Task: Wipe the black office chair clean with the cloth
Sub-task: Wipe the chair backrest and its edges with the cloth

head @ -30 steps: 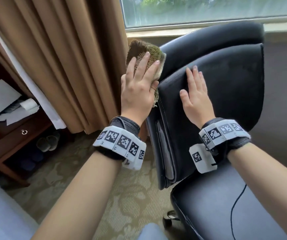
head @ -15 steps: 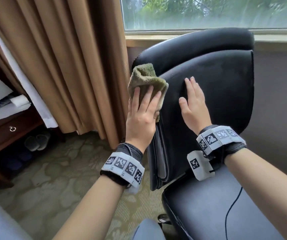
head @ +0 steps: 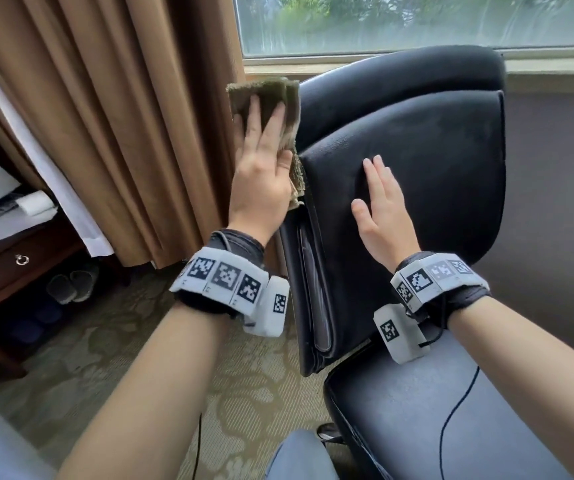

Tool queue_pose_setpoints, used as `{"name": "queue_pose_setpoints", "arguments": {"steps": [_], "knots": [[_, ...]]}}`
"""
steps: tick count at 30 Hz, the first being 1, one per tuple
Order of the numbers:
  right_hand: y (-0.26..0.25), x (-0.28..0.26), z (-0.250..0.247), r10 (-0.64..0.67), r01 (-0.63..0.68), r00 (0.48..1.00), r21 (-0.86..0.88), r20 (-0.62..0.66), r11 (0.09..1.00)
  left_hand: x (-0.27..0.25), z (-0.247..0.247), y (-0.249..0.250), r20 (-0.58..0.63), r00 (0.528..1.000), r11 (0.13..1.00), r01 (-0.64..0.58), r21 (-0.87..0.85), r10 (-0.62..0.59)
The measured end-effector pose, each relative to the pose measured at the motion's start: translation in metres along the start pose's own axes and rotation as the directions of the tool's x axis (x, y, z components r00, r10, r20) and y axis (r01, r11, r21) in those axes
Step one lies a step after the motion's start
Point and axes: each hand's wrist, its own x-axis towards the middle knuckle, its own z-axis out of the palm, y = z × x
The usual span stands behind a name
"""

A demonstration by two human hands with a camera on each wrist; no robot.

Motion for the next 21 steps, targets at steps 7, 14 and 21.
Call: {"name": "queue_pose_setpoints", "arguments": {"steps": [7, 14, 21], "knots": [[0.001, -0.001, -0.002, -0.016, 0.016, 1.000, 0.002, 0.021, 1.000, -0.057, 0.016, -0.006, 0.024, 0.998, 0.997, -0.057, 0.061, 0.055], [0.012, -0.004, -0.009, -0.055, 0.055, 0.997, 0.000, 0.051, 0.998, -0.060, 0.020, -0.004, 0.039, 0.991, 0.978, -0.134, 0.162, 0.129], [0.026, -0.011, -0.015, -0.024, 0.029, 0.993, 0.045, -0.116, 0.999, -0.039, 0.020, 0.021, 0.110, 0.949, 0.934, -0.310, 0.177, 0.295]]}}
